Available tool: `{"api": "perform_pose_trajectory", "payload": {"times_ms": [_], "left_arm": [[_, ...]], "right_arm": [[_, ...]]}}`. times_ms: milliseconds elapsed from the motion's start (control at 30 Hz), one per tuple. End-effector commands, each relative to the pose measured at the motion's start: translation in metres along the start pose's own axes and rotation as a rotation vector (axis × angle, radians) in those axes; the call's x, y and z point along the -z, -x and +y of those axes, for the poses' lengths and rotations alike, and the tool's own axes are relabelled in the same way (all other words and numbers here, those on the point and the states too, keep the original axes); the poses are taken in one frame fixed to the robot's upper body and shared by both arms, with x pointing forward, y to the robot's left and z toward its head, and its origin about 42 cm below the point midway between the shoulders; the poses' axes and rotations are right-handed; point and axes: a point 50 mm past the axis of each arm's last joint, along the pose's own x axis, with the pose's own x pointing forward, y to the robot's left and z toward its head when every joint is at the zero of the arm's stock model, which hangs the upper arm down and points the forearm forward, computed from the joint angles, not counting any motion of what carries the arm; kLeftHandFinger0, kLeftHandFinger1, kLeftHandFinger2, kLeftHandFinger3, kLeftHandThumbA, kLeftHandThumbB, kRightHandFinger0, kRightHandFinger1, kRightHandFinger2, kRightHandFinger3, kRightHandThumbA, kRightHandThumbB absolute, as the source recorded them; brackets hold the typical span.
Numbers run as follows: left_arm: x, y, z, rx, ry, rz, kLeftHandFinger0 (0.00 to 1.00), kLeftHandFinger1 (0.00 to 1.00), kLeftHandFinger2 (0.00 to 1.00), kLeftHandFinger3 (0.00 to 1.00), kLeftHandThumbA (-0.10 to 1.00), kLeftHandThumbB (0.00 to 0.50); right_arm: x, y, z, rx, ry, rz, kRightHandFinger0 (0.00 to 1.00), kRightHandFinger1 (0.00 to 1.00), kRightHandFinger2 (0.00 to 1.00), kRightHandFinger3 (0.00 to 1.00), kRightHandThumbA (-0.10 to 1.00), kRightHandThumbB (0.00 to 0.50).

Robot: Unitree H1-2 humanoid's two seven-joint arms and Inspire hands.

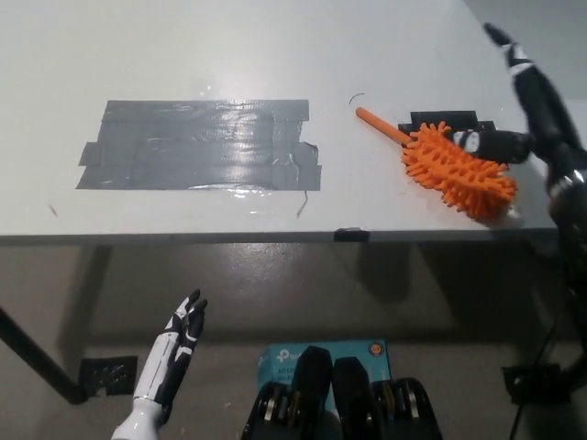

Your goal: An orange duster is kept infront of the robot in the middle of the table and the robot extends its right arm to grab the duster, picks it up and hands it to a person

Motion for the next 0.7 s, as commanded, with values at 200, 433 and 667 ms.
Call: {"api": "perform_pose_trajectory", "payload": {"times_ms": [200, 433, 667], "left_arm": [[-0.014, -0.008, 0.004, -0.009, -0.017, -0.085, 1.00, 1.00, 1.00, 1.00, 0.94, 0.216], [-0.016, -0.011, 0.005, -0.010, -0.021, -0.086, 1.00, 1.00, 1.00, 1.00, 0.93, 0.216], [-0.019, -0.013, 0.007, -0.009, -0.023, -0.092, 1.00, 1.00, 1.00, 1.00, 0.92, 0.220]], "right_arm": [[0.015, -0.061, 0.018, -0.181, 0.106, 0.241, 1.00, 1.00, 1.00, 1.00, 0.91, 0.399], [0.028, -0.069, 0.043, -0.267, 0.158, 0.297, 1.00, 1.00, 1.00, 1.00, 0.97, 0.458], [0.047, -0.069, 0.047, -0.296, 0.205, 0.355, 1.00, 1.00, 1.00, 1.00, 1.00, 0.484]]}}
